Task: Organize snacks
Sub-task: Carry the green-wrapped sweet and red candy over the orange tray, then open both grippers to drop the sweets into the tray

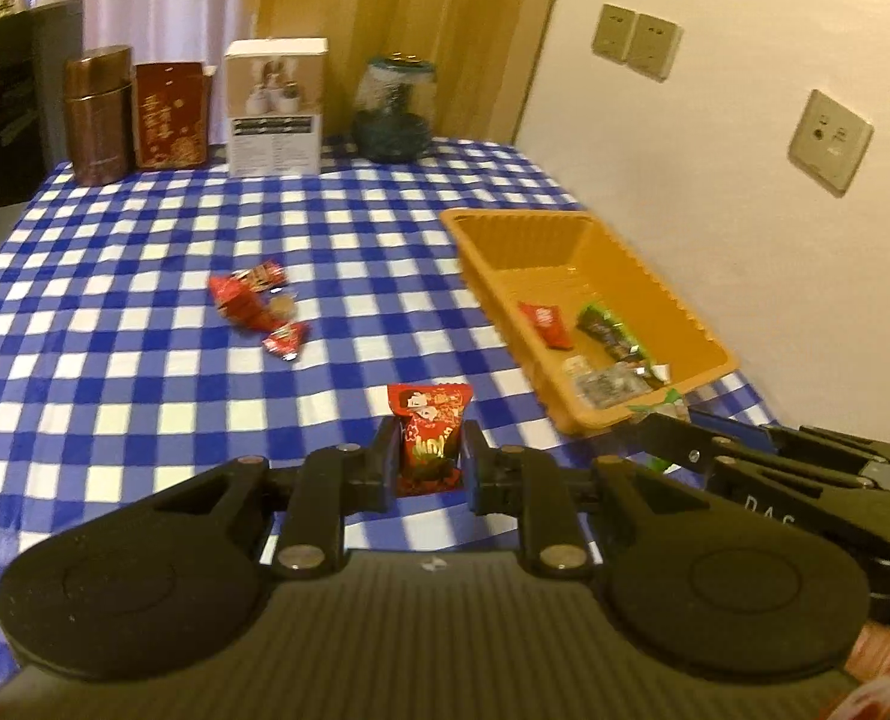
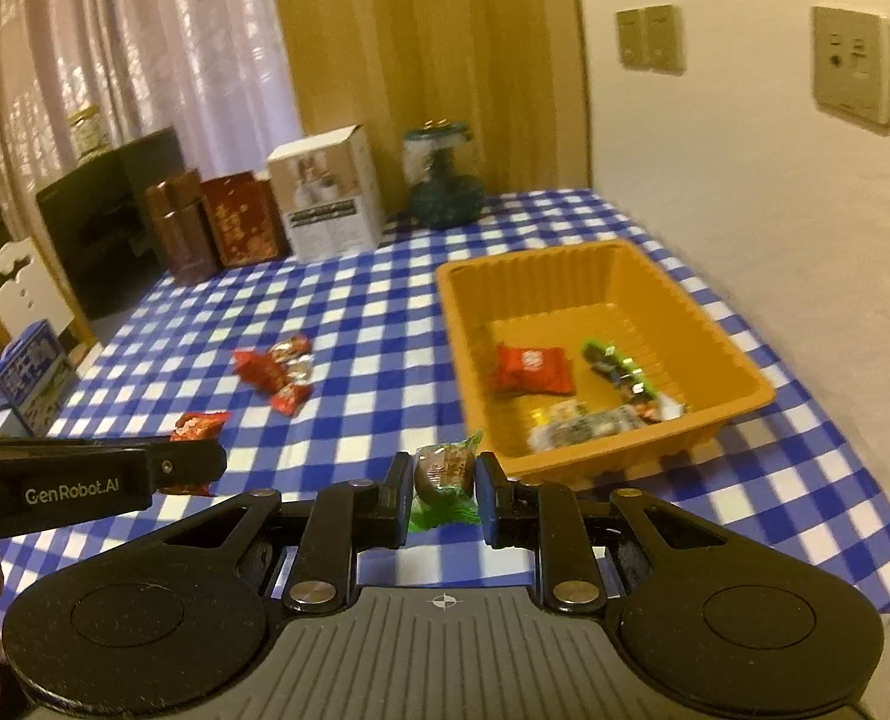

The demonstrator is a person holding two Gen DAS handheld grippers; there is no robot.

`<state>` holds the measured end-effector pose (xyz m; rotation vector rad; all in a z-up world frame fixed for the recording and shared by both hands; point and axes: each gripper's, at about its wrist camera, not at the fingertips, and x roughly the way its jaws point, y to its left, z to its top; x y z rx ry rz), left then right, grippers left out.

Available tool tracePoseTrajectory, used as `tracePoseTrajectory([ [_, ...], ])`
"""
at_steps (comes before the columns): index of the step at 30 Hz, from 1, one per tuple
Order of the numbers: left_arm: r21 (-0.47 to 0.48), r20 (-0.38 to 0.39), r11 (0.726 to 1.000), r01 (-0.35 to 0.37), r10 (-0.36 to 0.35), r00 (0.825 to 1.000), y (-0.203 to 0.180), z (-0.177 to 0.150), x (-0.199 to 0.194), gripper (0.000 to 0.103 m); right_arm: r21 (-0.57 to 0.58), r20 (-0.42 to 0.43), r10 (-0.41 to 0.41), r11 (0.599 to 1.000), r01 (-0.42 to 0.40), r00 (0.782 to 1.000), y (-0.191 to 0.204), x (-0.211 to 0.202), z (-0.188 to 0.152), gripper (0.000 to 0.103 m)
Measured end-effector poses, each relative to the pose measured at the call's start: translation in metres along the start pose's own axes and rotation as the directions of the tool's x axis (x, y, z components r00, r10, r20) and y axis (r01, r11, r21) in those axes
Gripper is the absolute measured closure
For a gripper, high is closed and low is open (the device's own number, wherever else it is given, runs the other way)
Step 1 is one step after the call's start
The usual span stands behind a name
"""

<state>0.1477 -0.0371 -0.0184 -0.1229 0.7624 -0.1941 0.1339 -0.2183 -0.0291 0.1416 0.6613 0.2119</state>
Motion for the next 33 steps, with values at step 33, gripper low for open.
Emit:
tracePoseTrajectory([
  [33, 0.122, -0.023, 0.984, 0.132, -0.130, 0.991, -0.109, 0.065, 0.092, 0.085, 0.066, -0.009, -0.100, 0.993, 0.101, 0.995, -0.129, 0.033, 0.070, 0.080],
])
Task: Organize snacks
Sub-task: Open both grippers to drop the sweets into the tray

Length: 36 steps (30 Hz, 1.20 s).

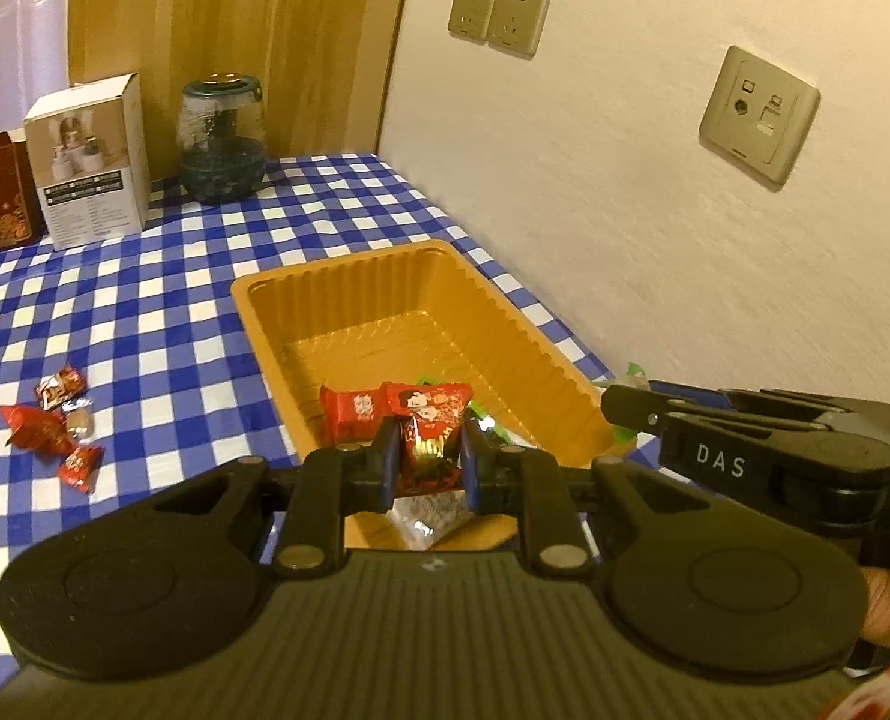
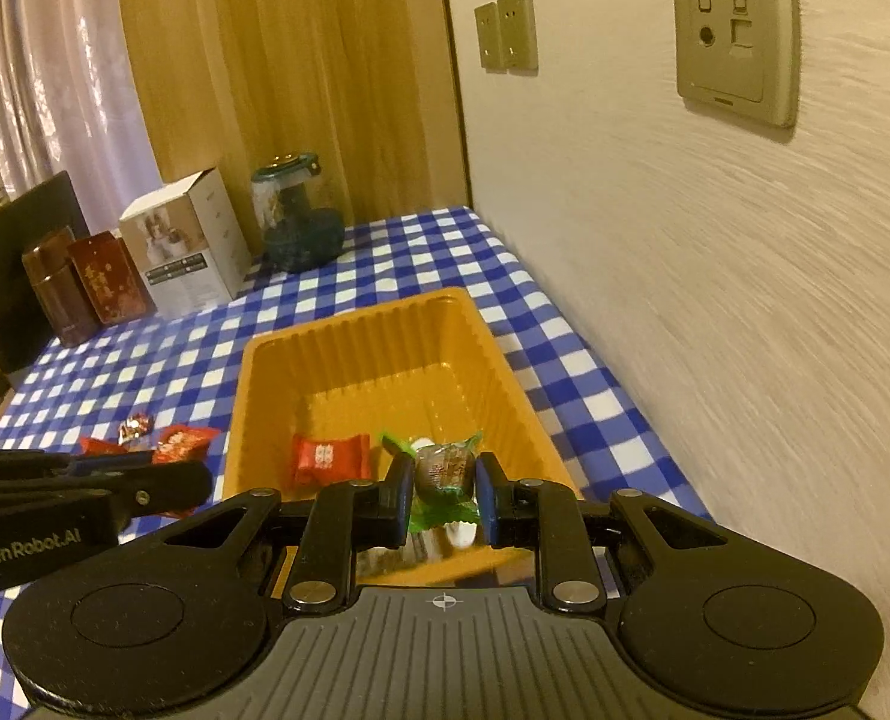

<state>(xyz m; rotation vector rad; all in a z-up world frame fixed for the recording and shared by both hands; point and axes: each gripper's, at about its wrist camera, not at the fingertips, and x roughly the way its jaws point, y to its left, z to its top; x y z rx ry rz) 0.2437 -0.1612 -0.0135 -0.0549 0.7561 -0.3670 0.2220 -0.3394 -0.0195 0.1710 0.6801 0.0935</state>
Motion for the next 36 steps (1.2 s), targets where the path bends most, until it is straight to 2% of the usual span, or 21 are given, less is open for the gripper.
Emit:
tracePoseTrajectory([
  [14, 0.013, -0.035, 1.000, -0.025, 0.026, 0.999, 0.008, 0.008, 0.047, 0.084, 0.012, -0.032, 0.011, 1.000, -0.010, 0.999, -0.009, 0.039, 0.009, 0.080],
  [16, 0.015, -0.031, 1.000, -0.024, 0.024, 0.999, 0.008, 0.008, 0.050, 0.079, 0.014, -0.036, 0.010, 1.000, -0.010, 0.999, -0.009, 0.041, 0.009, 0.080],
  [17, 0.017, -0.035, 0.999, -0.029, 0.029, 0.999, 0.009, 0.008, 0.051, 0.071, 0.015, -0.037, 0.010, 1.000, -0.009, 0.999, -0.008, 0.042, 0.009, 0.080],
  [28, -0.036, -0.025, 0.997, -0.064, 0.063, 0.998, 0.037, -0.007, 0.028, 0.070, 0.016, -0.039, 0.022, 1.000, -0.022, 0.999, -0.005, 0.040, 0.007, 0.080],
  [36, -0.083, -0.020, 0.992, -0.095, 0.094, 0.995, 0.058, -0.018, 0.010, 0.070, 0.005, -0.035, 0.068, 0.998, -0.068, 0.997, 0.010, 0.044, 0.013, 0.080],
])
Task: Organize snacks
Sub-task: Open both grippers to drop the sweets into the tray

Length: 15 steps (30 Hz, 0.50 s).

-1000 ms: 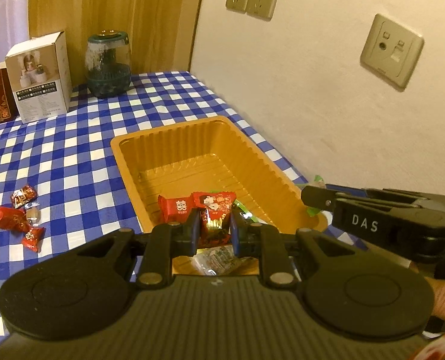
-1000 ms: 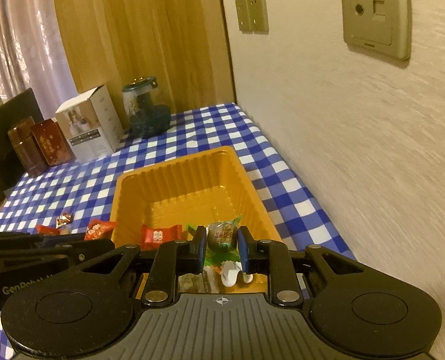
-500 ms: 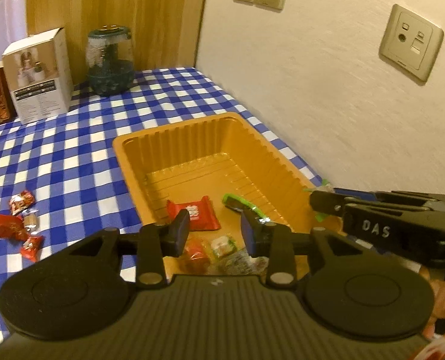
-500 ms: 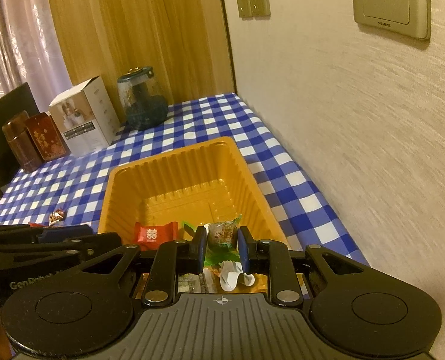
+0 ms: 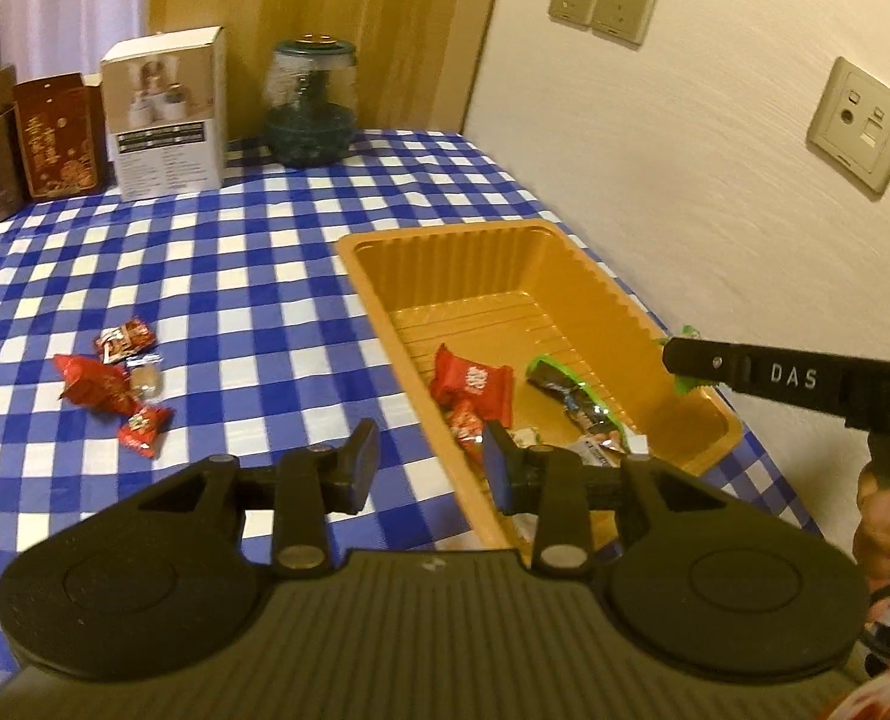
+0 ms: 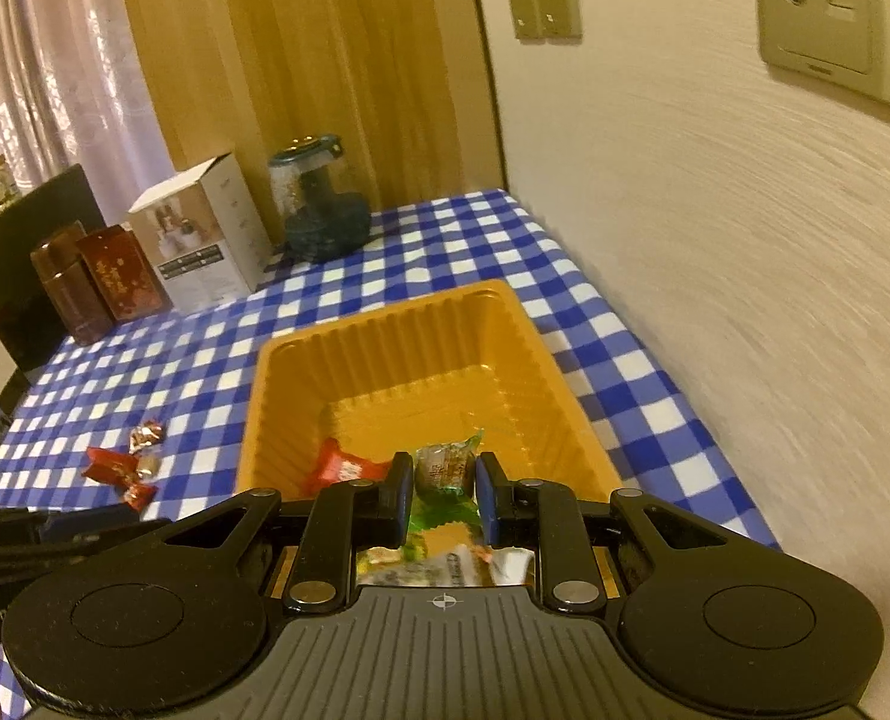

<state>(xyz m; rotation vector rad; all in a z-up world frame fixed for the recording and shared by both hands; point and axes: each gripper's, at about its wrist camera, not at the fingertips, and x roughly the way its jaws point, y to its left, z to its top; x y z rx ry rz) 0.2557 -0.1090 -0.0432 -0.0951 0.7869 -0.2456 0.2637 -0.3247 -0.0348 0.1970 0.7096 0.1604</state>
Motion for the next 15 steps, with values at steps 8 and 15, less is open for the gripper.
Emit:
tracePoseTrajectory([
  [8, -0.019, -0.003, 1.000, -0.008, 0.008, 1.000, 0.012, -0.007, -0.006, 0.070, 0.033, 0.002, 0.079, 0.996, -0.079, 0.997, 0.007, 0.009, 0.003, 0.048],
  [15, -0.050, -0.001, 0.999, -0.018, 0.018, 1.000, 0.023, -0.021, -0.021, 0.070, 0.074, -0.004, 0.040, 0.996, -0.039, 0.999, 0.002, -0.004, -0.003, 0.048],
])
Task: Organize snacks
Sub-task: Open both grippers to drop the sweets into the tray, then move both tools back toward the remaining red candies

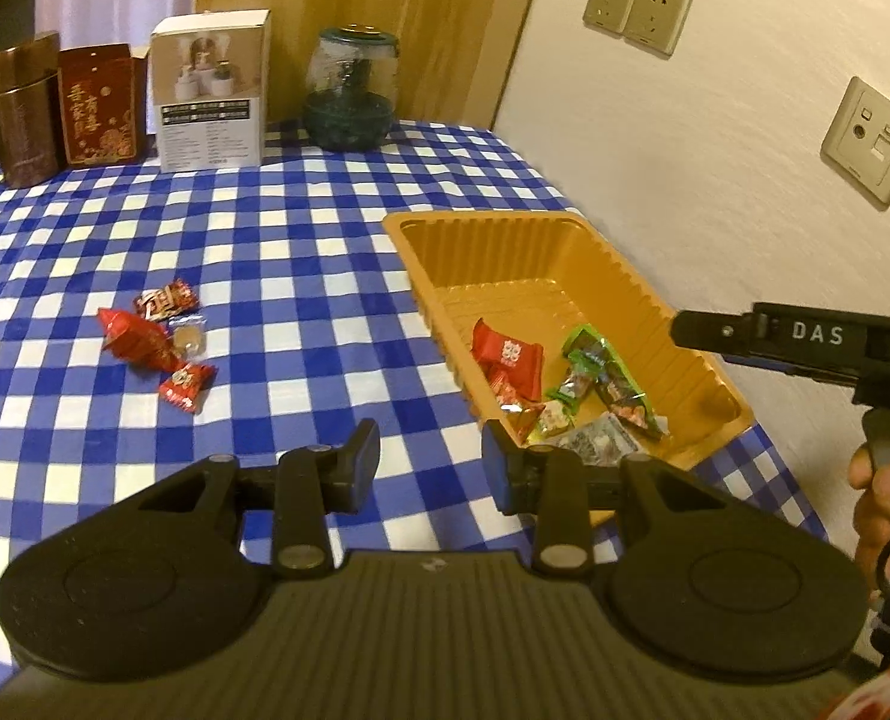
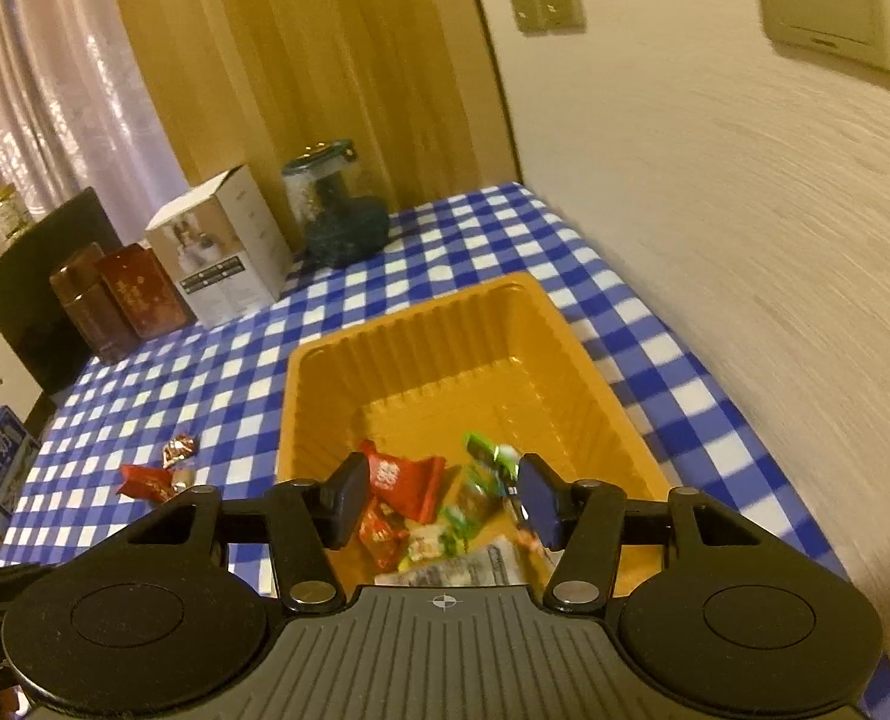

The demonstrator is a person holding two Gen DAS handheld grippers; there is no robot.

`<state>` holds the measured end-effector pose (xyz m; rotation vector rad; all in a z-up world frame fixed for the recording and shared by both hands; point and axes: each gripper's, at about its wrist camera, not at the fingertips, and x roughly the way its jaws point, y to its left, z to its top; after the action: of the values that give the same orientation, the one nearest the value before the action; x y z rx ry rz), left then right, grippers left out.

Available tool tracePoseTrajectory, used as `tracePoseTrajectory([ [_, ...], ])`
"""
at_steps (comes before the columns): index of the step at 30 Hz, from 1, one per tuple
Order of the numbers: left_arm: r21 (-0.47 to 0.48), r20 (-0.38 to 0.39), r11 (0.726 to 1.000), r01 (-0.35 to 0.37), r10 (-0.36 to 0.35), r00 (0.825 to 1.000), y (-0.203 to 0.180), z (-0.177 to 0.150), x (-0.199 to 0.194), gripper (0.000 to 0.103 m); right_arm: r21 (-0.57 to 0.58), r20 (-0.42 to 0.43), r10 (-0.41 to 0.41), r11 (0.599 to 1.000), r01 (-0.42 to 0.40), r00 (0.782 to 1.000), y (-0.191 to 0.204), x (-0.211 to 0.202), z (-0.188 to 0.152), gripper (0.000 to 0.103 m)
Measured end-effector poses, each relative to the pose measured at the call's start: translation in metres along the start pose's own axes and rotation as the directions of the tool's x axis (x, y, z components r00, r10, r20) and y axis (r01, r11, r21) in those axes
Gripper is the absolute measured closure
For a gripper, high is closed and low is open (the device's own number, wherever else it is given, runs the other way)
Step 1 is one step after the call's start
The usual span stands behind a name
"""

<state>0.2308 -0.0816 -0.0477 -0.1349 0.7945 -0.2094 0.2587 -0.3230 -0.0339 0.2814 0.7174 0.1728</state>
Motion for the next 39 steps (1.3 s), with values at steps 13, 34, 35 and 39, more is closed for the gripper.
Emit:
tracePoseTrajectory([
  [13, -0.002, 0.021, 0.999, -0.032, 0.032, 0.999, 0.014, -0.017, -0.044, 0.070, -0.015, 0.011, -0.023, 1.000, 0.023, 1.000, 0.031, -0.047, -0.029, 0.048],
  [34, -0.032, 0.068, 0.993, -0.109, 0.111, 0.991, 0.058, -0.035, -0.114, 0.069, -0.042, 0.002, 0.051, 0.998, -0.051, 0.999, 0.102, -0.084, -0.066, 0.048],
  [35, -0.035, 0.070, 0.993, -0.113, 0.115, 0.991, 0.060, -0.036, -0.116, 0.068, -0.047, 0.001, 0.054, 0.997, -0.054, 0.999, 0.105, -0.085, -0.067, 0.048],
  [39, -0.048, 0.073, 0.992, -0.120, 0.123, 0.990, 0.066, -0.039, -0.122, 0.067, -0.060, -0.006, 0.067, 0.996, -0.067, 0.998, 0.116, -0.084, -0.070, 0.048],
])
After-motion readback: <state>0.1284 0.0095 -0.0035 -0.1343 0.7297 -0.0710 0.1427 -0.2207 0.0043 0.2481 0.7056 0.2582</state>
